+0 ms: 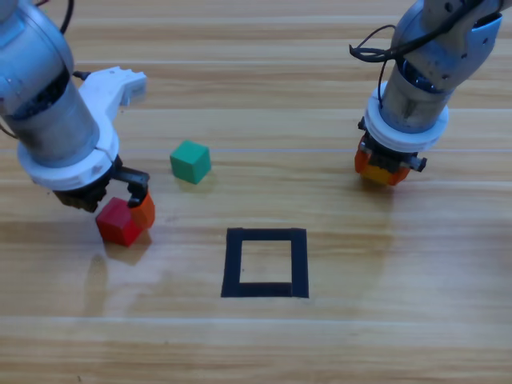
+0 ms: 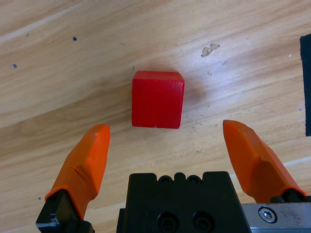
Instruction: Stack the blocks in the rectangular block: red at the bottom, yellow in the middle, green on top
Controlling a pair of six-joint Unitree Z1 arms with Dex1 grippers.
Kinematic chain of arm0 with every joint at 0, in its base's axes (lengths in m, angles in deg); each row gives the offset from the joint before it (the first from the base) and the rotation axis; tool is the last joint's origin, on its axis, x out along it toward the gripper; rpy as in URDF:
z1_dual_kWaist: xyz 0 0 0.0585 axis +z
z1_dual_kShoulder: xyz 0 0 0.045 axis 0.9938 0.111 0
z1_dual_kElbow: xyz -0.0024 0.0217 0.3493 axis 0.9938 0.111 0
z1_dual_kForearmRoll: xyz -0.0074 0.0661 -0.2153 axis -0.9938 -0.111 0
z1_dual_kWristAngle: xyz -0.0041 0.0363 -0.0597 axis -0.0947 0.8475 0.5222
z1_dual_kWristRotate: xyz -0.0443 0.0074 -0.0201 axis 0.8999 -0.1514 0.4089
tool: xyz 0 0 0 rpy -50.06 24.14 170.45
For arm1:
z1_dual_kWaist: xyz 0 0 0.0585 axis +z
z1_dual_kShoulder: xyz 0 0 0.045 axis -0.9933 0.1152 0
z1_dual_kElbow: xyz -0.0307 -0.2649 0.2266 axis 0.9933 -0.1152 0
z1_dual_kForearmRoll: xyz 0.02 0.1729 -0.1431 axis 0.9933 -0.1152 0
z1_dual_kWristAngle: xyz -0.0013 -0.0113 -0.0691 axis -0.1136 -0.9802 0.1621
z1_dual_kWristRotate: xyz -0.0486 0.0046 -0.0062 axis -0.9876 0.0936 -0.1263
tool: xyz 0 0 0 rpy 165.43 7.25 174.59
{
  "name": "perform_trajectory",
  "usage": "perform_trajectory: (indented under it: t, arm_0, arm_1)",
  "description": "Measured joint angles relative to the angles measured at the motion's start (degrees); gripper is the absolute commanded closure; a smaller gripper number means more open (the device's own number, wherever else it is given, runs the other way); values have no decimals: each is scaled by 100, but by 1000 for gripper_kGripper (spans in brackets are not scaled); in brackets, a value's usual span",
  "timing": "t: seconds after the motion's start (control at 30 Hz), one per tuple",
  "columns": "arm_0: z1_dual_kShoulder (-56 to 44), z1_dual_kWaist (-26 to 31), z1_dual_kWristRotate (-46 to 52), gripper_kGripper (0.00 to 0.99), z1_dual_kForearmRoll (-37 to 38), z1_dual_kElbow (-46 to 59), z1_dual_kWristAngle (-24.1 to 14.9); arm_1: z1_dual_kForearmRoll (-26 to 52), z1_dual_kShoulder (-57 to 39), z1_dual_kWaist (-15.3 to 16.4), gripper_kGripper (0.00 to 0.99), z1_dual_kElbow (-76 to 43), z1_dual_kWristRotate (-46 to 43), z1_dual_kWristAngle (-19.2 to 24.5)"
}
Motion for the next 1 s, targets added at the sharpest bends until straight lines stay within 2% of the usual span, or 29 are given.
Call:
perform_trajectory:
  t: [0.13, 0.23, 0.4, 0.43, 0.57, 0.67, 0.73, 0.77, 0.83, 0.9, 1.0]
  arm_0:
    - [131, 0, -44, 21, 118, 9, -35]
    - [230, 0, -68, 21, 207, 33, -87]
    - [384, 4, -70, 30, 402, 89, -121]
    - [421, 4, -71, 30, 411, 89, -127]
    - [550, 7, -75, 39, 538, 90, -163]
    - [634, 11, -85, 116, 621, 90, -196]
    - [703, 21, -129, 212, 639, 92, -197]
    - [720, 30, -147, 263, 677, 96, -197]
    - [728, 54, -224, 283, 740, 107, -197]
    - [730, 75, -257, 361, 749, 125, -197]
    - [726, 113, -257, 660, 768, 150, -197]
  arm_1:
    - [-20, 0, -1, 758, -19, -152, 196]
    - [-195, -29, -1, 758, -13, -870, 279]
    - [-1294, -482, 23, 758, 230, -1682, 443]
    - [-1505, -625, 28, 760, 259, -1795, 405]
    - [-2212, -1154, 52, 760, 266, -2203, -261]
    - [-2356, -1293, 66, 760, 217, -2304, -550]
    - [-2356, -1322, 67, 760, 177, -2314, -771]
    - [-2356, -1323, 76, 760, 161, -2321, -812]
    - [-2356, -1323, 79, 760, 121, -2332, -907]
    - [-2357, -1327, 80, 760, 74, -2341, -979]
    - [-2357, -1343, 84, 760, 42, -2393, -985]
